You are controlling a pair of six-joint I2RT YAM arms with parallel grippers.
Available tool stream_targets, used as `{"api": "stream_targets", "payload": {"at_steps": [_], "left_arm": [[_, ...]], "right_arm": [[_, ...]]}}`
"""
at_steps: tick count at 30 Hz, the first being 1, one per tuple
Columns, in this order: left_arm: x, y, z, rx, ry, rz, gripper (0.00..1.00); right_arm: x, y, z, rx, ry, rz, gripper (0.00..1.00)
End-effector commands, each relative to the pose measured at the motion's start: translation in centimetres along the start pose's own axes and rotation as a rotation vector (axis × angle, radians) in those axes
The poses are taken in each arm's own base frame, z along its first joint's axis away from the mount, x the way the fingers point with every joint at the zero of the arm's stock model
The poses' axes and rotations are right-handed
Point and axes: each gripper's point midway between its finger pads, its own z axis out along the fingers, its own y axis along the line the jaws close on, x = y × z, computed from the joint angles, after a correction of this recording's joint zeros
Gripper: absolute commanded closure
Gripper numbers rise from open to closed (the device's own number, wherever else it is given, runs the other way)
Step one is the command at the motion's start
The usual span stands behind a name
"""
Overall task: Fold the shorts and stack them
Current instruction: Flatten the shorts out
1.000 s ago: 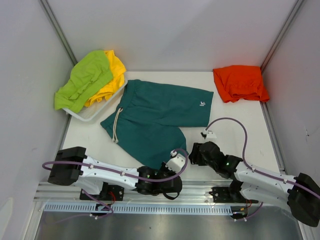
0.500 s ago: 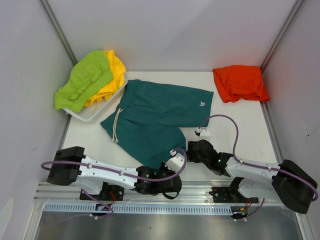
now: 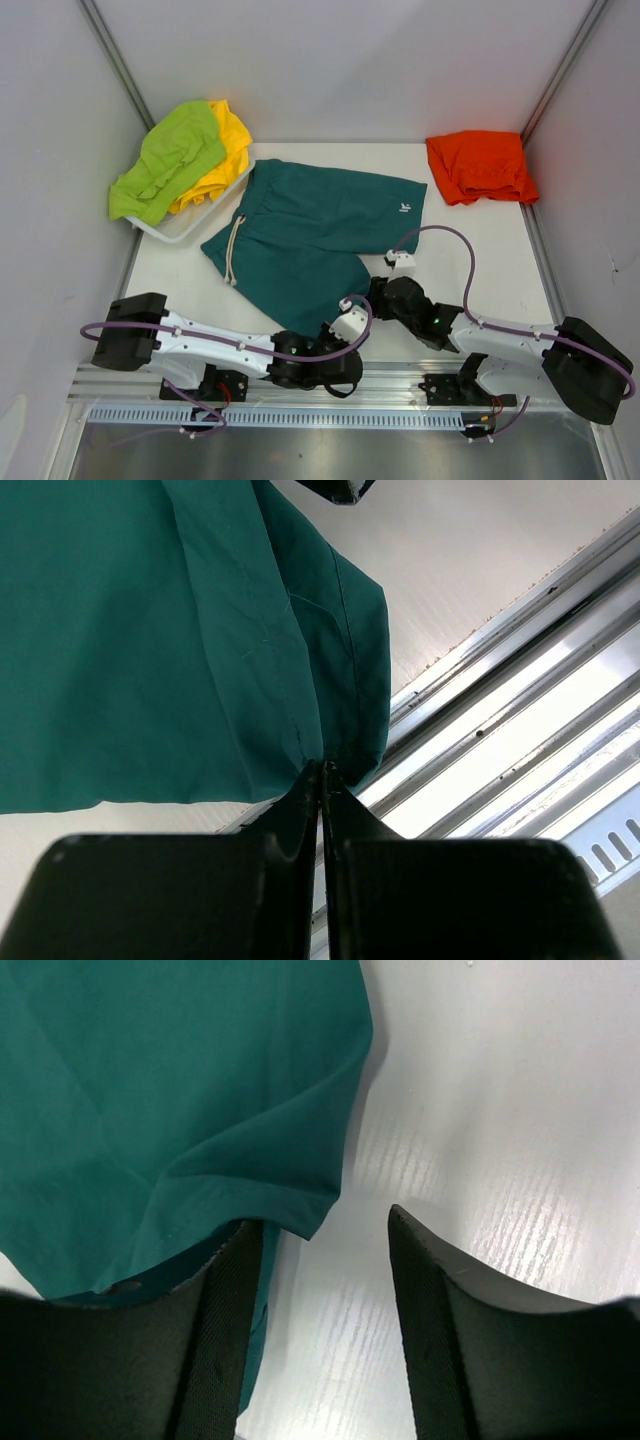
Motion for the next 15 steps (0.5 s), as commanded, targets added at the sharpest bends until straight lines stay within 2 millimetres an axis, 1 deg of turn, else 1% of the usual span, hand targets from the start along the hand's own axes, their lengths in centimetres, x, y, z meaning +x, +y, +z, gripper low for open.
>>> {"api": "stream_targets", "payload": {"at_steps": [1, 2, 4, 5, 9, 10, 12, 15], "left_arm": [[-1.9, -0.6, -0.8, 0.027, -0.044, -0.062, 1.00], [-1.9, -0.6, -0.8, 0.025, -0.044, -0.059, 1.00], [-2.0, -0.5, -0.9, 0.025, -0.046, -0.062, 1.00], [-2.0, -0.5, -0.9, 0.026, -0.045, -0.060, 1.00], [-2.1, -0.5, -0.9, 0.025, -0.046, -0.062, 1.00], [-2.1, -0.5, -0.9, 0.025, -0.046, -0.062, 1.00], [-2.0, -0.5, -0.9, 0.025, -0.046, -0.064, 1.00], [-2.0, -0.4, -1.0, 0.026, -0.047, -0.065, 1.00]], "right_arm": [[-2.6, 1.8, 0.3, -0.043, -0.077, 0.004, 0.46], [-2.3, 1.7, 0.5, -0.038, -0.067, -0.002, 0.49], [-2.3, 1.9, 0.8, -0.042, -0.071, 0.000, 0.55], [-2.3, 2.0, 0.9, -0.046, -0.068, 0.000, 0.59], [-2.1, 2.1, 1.8, -0.032, -0.064, -0.002, 0.65], [-2.2, 2.2, 1.9, -0.033, -0.065, -0.003, 0.67], [-2.3, 2.3, 2.1, -0.030, -0.067, -0.006, 0.68], [-2.6, 2.3, 2.3, -0.019, -0.067, -0.022, 0.74]]}}
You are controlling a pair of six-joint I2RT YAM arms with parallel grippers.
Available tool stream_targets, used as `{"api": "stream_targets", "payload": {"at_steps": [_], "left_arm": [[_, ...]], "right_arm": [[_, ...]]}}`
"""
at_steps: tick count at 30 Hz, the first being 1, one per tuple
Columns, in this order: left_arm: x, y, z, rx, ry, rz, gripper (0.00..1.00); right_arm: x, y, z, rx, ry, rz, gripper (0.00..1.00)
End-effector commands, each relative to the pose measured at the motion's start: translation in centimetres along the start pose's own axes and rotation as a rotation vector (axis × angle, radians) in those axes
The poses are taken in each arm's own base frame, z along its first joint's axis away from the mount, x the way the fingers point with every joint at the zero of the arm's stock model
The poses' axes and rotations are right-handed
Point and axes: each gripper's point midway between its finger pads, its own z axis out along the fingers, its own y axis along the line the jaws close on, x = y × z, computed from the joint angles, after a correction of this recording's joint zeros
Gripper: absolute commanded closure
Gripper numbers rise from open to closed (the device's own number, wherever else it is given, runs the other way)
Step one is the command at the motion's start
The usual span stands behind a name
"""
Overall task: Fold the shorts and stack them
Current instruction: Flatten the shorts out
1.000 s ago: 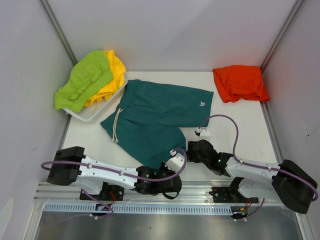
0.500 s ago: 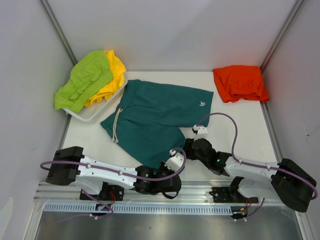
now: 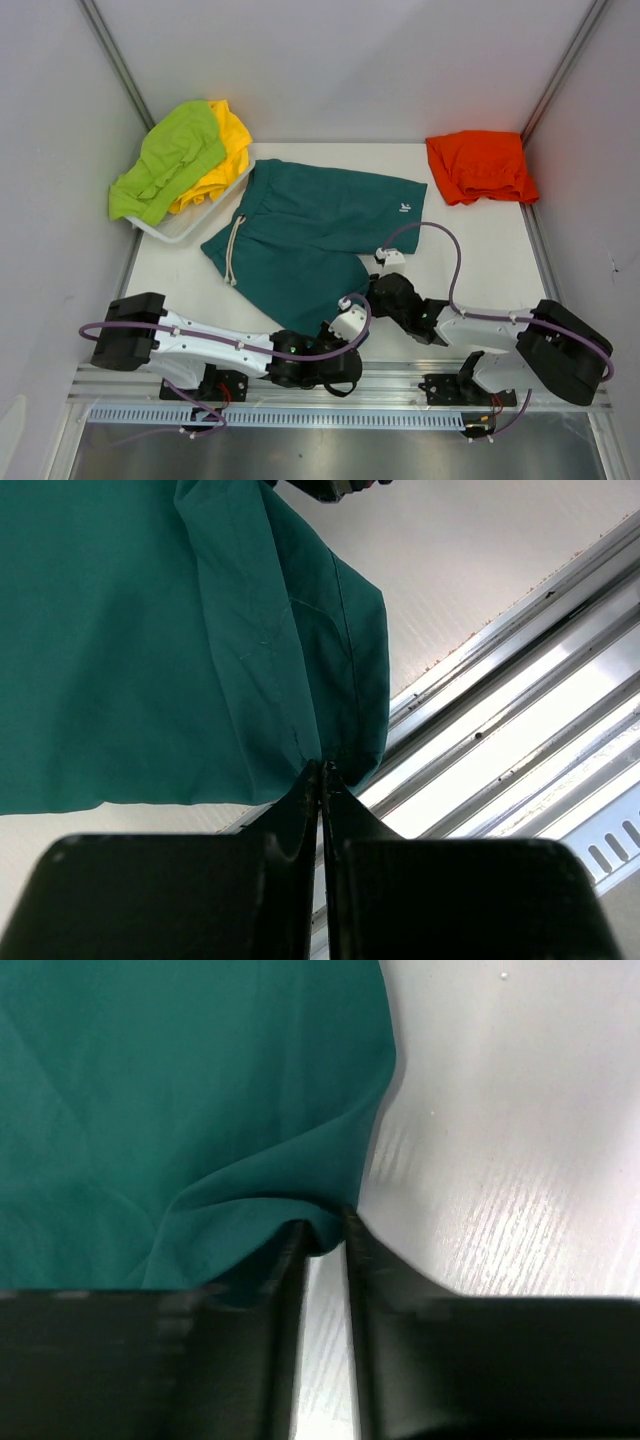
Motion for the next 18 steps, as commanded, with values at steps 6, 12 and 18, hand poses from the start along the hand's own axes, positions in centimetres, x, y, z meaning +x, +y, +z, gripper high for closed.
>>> {"api": "stream_targets", "payload": {"at_steps": [6, 12, 18], "left_arm": [[-1.6, -0.2, -0.9, 0.023, -0.040, -0.064, 1.00], [-1.5, -0.3, -0.8, 0.026, -0.042, -0.066, 1.00], [-1.3, -0.2, -0.8, 0.033, -0.041, -0.066, 1.00]], "right_arm": [[-4.5, -0.8, 0.0, 0.173, -0.010, -0.109, 1.00], [-6.9, -2.9, -1.1, 0.311, -0.005, -0.169, 1.00], [-7.3, -6.7, -1.8, 0.469, 0.040, -0.159, 1.00]]}}
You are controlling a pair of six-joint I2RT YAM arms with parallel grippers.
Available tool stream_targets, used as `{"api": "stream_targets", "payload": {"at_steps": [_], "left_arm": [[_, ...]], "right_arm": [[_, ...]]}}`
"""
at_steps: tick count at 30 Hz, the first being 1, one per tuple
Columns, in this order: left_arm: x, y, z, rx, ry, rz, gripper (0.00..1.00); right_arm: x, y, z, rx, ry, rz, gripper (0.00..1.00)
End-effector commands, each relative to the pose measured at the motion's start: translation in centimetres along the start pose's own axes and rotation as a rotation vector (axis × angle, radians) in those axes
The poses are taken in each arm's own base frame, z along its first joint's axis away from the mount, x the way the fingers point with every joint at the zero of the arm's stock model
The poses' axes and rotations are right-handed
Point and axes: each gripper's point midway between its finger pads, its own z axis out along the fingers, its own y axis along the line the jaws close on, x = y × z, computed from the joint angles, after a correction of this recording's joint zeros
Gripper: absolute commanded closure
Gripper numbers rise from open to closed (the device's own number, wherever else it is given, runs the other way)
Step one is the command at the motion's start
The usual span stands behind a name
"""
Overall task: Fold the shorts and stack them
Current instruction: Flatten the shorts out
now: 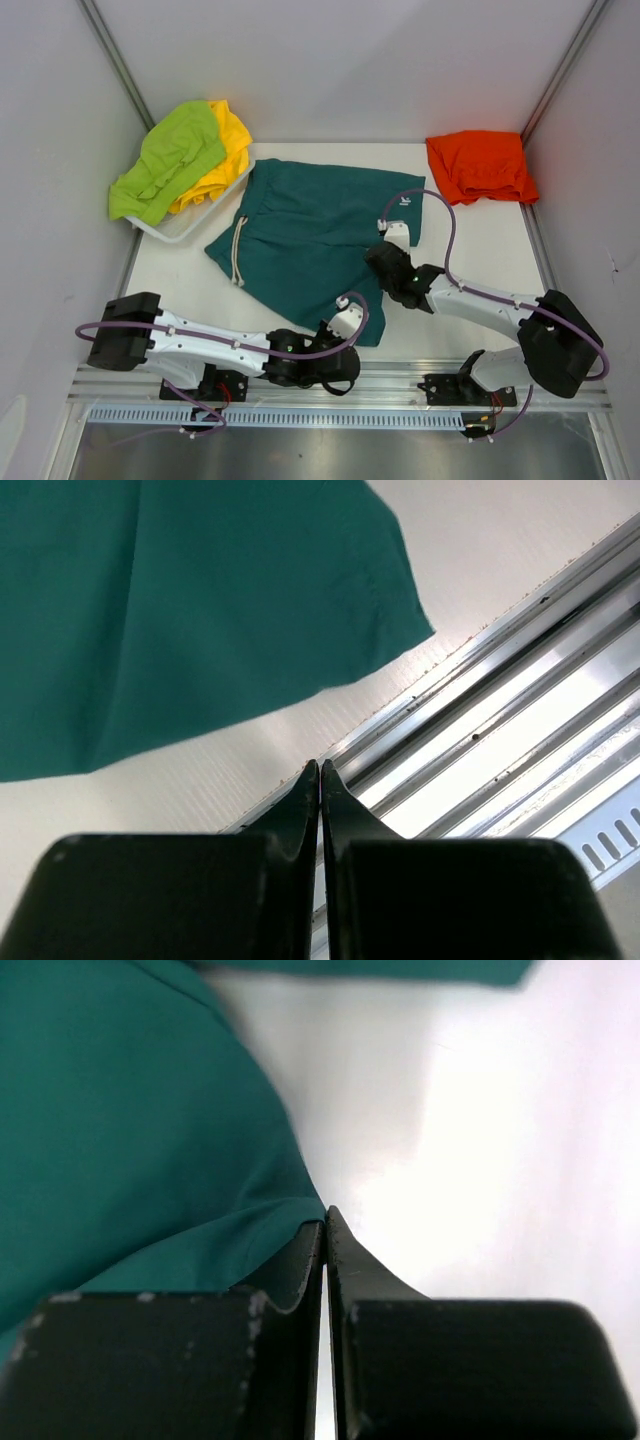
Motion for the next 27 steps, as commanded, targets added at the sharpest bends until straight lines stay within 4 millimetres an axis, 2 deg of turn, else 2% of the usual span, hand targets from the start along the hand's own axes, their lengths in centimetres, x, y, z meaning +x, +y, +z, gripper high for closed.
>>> {"api": "stream_targets", "payload": {"at_steps": [1, 3, 7, 8, 9, 12, 13, 14, 15, 17, 18, 20, 24, 26, 27], "left_arm": [[-0.9, -0.3, -0.6, 0.028, -0.031, -0.052, 1.00], [-0.6, -0.1, -0.5, 0.023, -0.027, -0.046, 1.00], [-1.2, -0.6, -0.4, 0.029, -0.036, -0.046, 1.00], [-1.2, -0.8, -0.2, 0.030, -0.035, -0.039, 0.96], [-1.6, -1.2, -0.2, 0.036, -0.042, -0.040, 0.82], [-2.0, -2.7, 0.5, 0.069, -0.048, -0.026, 0.54], [-2.0, -3.1, 0.6, 0.080, -0.048, -0.010, 0.50], [-3.0, -4.3, 0.6, 0.112, -0.071, -0.025, 0.46], [-2.9, -4.9, 0.9, 0.125, -0.064, -0.015, 0.37], [-3.9, -6.1, 1.2, 0.149, -0.086, -0.010, 0.27], [-3.4, -6.3, 1.8, 0.138, -0.076, 0.009, 0.21], [-3.9, -7.0, 2.4, 0.137, -0.086, 0.021, 0.14], [-4.2, -8.1, 3.6, 0.138, -0.106, 0.025, 0.08], [-3.9, -7.9, 4.2, 0.117, -0.102, 0.032, 0.06], [-4.5, -8.0, 4.5, 0.102, -0.111, 0.025, 0.07]], "right_arm": [[-0.2, -3.0, 0.0, 0.133, 0.023, -0.043, 1.00], [-0.3, -2.6, 0.0, 0.109, 0.022, -0.040, 1.00], [0.0, -0.6, -0.5, -0.004, 0.032, -0.023, 1.00], [0.0, -0.3, -0.5, -0.018, 0.028, -0.013, 1.00], [0.2, -0.1, -0.6, -0.030, 0.030, -0.009, 1.00], [0.3, 0.7, -1.0, -0.079, 0.029, 0.010, 1.00], [0.3, 0.9, -1.1, -0.097, 0.028, 0.017, 1.00], [0.0, 1.0, -1.3, -0.109, 0.016, 0.029, 1.00], [0.0, 1.1, -1.4, -0.119, 0.015, 0.033, 1.00], [-0.1, 1.2, -1.6, -0.140, 0.015, 0.049, 1.00], [0.0, 1.3, -1.6, -0.147, 0.017, 0.052, 1.00], [0.0, 1.4, -1.8, -0.168, 0.015, 0.066, 1.00], [0.1, 1.8, -1.9, -0.211, 0.020, 0.093, 1.00], [0.1, 1.8, -2.0, -0.215, 0.022, 0.101, 1.00], [-0.1, 1.9, -2.1, -0.223, 0.019, 0.105, 1.00]]}}
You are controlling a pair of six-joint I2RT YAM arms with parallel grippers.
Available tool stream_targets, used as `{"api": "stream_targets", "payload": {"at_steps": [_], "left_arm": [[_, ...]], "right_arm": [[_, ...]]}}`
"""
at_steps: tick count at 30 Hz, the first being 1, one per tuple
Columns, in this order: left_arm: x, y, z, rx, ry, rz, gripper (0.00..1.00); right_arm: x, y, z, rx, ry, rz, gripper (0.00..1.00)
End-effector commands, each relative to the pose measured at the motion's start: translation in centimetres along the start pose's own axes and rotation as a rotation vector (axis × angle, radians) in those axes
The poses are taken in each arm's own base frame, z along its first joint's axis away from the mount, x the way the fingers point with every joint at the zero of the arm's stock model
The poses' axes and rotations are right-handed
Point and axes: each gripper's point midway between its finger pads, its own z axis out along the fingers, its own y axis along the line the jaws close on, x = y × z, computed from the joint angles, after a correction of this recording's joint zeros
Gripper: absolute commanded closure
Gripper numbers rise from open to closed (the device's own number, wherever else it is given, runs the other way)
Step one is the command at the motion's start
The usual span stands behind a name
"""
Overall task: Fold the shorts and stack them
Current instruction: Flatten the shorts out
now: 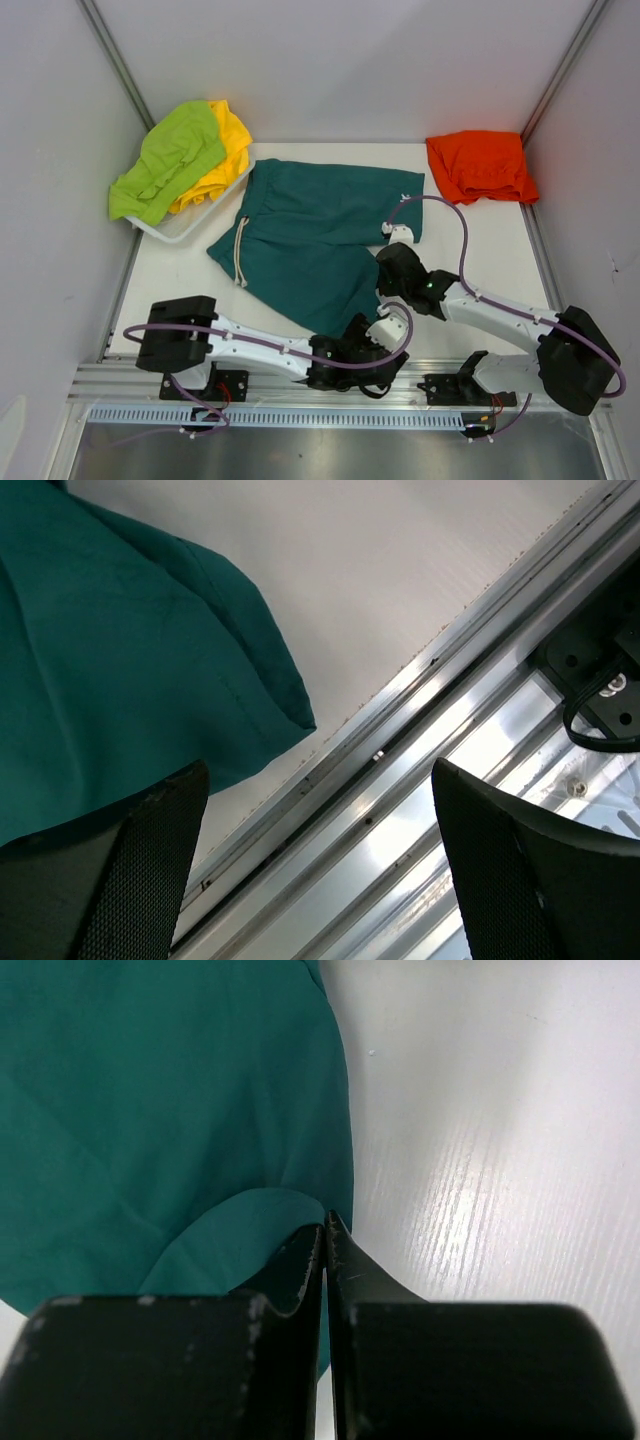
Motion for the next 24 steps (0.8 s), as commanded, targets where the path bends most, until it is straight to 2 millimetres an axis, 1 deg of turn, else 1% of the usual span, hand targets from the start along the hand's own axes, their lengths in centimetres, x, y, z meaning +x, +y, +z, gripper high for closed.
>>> {"api": "stream_targets", "payload": {"at_steps": [1, 3, 8, 9, 10, 13, 14, 17, 19, 20, 22, 23, 24], "left_arm": [[-2.0, -0.7, 1.1, -0.027, -0.049, -0.006, 0.07], [-1.8, -0.5, 1.7, -0.051, -0.046, 0.000, 0.07], [-1.1, 1.2, 2.9, -0.155, -0.031, 0.006, 0.09], [-1.3, 1.4, 3.0, -0.165, -0.034, 0.000, 0.10], [-1.2, 1.8, 3.1, -0.179, -0.030, 0.000, 0.11], [-1.5, 2.4, 3.3, -0.203, -0.035, -0.007, 0.17], [-1.7, 2.7, 3.2, -0.213, -0.044, -0.011, 0.22], [-1.8, 3.2, 3.2, -0.222, -0.056, -0.022, 0.25], [-1.7, 3.4, 3.5, -0.228, -0.048, -0.021, 0.31], [-1.7, 3.6, 3.7, -0.235, -0.042, -0.020, 0.42], [-1.4, 3.9, 3.9, -0.247, -0.029, -0.013, 0.58], [-1.3, 3.9, 3.9, -0.248, -0.026, -0.009, 0.74], [-1.1, 3.9, 4.0, -0.249, -0.023, -0.006, 0.84]], "right_arm": [[-1.0, 0.9, -0.5, -0.055, -0.034, 0.050, 1.00], [-1.3, 0.7, -0.7, -0.052, -0.047, 0.065, 1.00], [-1.4, 0.9, -1.1, -0.084, -0.061, 0.097, 1.00], [-1.4, 0.9, -1.1, -0.088, -0.060, 0.098, 1.00], [-1.5, 0.8, -1.2, -0.087, -0.061, 0.101, 1.00], [-1.3, 0.8, -1.2, -0.092, -0.059, 0.104, 1.00], [-1.3, 0.8, -1.3, -0.094, -0.060, 0.106, 1.00], [-1.3, 0.9, -1.3, -0.099, -0.061, 0.107, 1.00], [-1.2, 0.8, -1.3, -0.099, -0.061, 0.109, 1.00], [-1.1, 0.8, -1.3, -0.098, -0.059, 0.109, 1.00], [-1.1, 0.8, -1.2, -0.099, -0.059, 0.109, 1.00], [-1.1, 0.8, -1.2, -0.100, -0.058, 0.110, 1.00], [-1.1, 0.8, -1.2, -0.100, -0.058, 0.111, 1.00]]}}
